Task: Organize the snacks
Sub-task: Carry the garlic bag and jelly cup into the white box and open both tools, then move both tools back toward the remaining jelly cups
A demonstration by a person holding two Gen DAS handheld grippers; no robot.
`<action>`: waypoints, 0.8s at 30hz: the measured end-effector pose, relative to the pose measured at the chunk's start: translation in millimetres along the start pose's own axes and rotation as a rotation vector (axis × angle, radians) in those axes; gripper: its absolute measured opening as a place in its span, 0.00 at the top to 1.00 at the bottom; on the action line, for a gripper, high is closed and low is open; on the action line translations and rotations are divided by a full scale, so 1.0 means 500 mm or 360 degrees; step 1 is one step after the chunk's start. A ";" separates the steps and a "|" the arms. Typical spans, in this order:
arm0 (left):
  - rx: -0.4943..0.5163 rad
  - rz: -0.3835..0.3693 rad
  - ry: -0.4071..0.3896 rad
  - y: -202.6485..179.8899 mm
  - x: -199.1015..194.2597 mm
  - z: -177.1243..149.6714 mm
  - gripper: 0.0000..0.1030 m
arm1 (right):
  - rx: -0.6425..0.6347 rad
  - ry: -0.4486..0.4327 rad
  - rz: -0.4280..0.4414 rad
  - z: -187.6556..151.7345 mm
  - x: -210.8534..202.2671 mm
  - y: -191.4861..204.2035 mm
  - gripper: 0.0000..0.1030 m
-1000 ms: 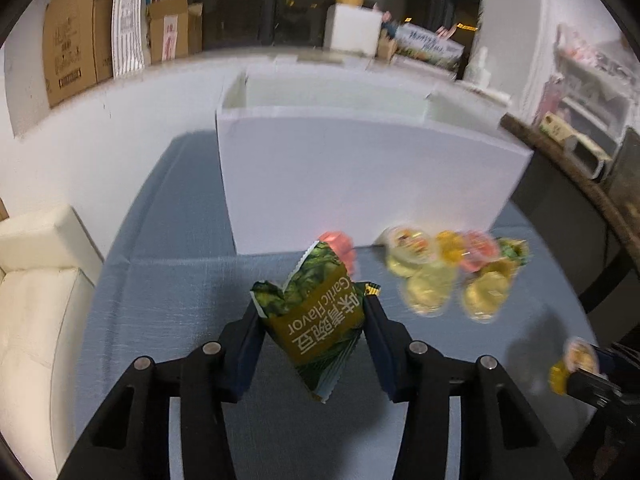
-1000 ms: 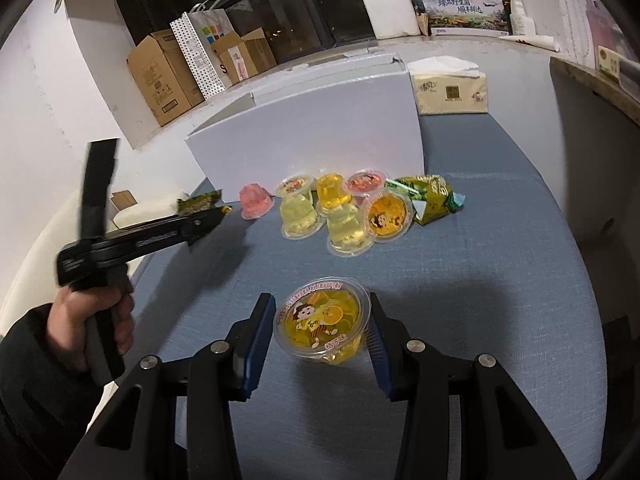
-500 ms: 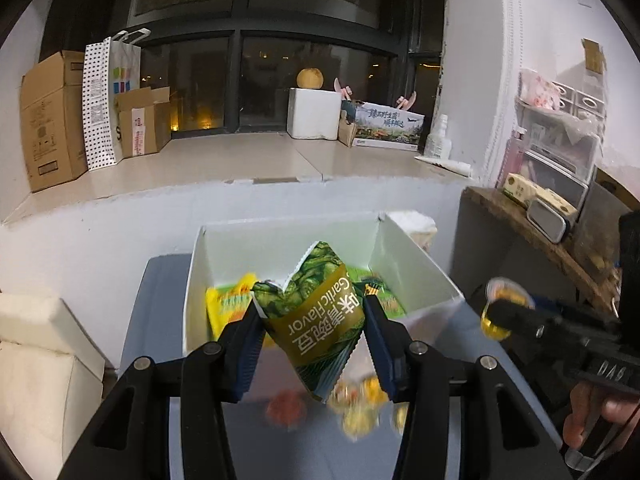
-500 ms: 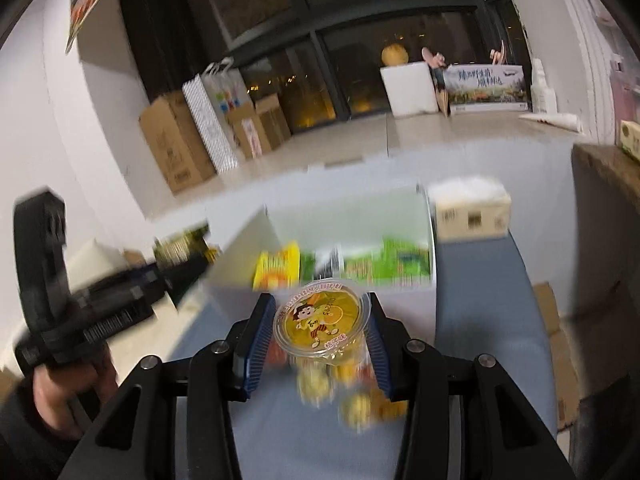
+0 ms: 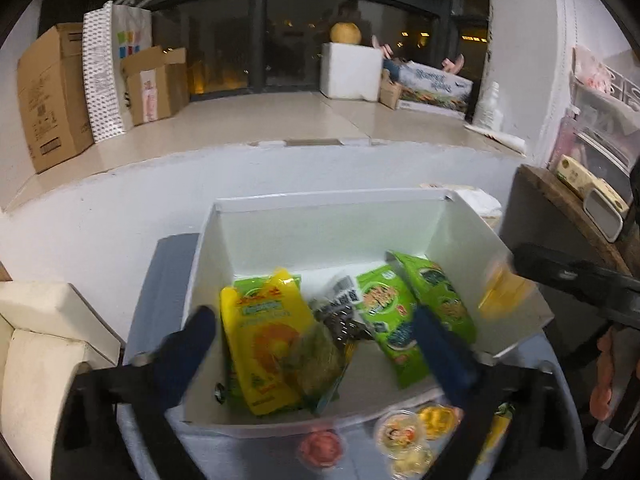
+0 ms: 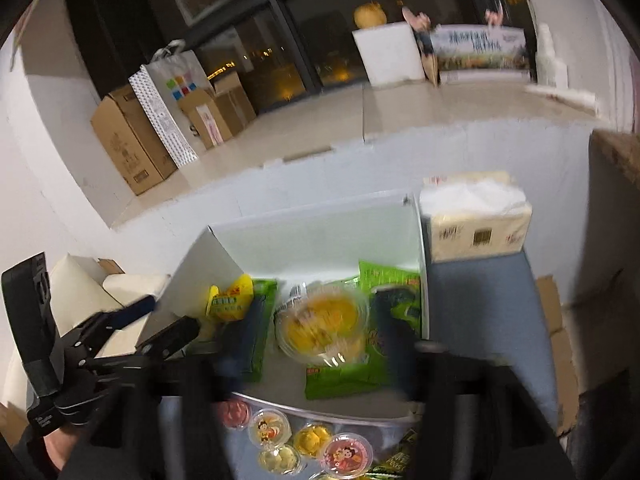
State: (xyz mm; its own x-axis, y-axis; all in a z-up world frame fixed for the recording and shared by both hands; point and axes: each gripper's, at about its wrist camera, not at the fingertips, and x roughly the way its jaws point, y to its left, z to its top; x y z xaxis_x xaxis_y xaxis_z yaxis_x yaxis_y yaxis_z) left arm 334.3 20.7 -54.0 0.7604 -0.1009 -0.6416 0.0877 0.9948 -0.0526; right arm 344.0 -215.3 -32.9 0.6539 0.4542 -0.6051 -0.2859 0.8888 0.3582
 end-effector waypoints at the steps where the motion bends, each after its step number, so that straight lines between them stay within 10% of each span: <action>1: 0.0002 0.0015 0.0004 0.006 0.000 -0.005 0.00 | 0.0012 -0.0036 0.0003 -0.004 -0.006 -0.003 0.04; 14: 0.0023 -0.0028 -0.0027 0.025 -0.107 -0.054 0.00 | -0.0040 -0.0169 0.0053 -0.039 -0.115 0.041 0.00; 24: -0.0033 -0.0225 -0.0065 -0.031 -0.254 -0.218 0.00 | -0.0028 -0.0212 0.0046 -0.213 -0.256 0.008 0.00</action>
State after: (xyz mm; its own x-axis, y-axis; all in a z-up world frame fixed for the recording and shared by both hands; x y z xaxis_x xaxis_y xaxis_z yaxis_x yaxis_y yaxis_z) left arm 166.1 20.0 -55.0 0.7669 -0.2404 -0.5950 0.1827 0.9706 -0.1566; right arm 184.4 -263.4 -29.8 0.7320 0.4687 -0.4944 -0.3176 0.8768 0.3610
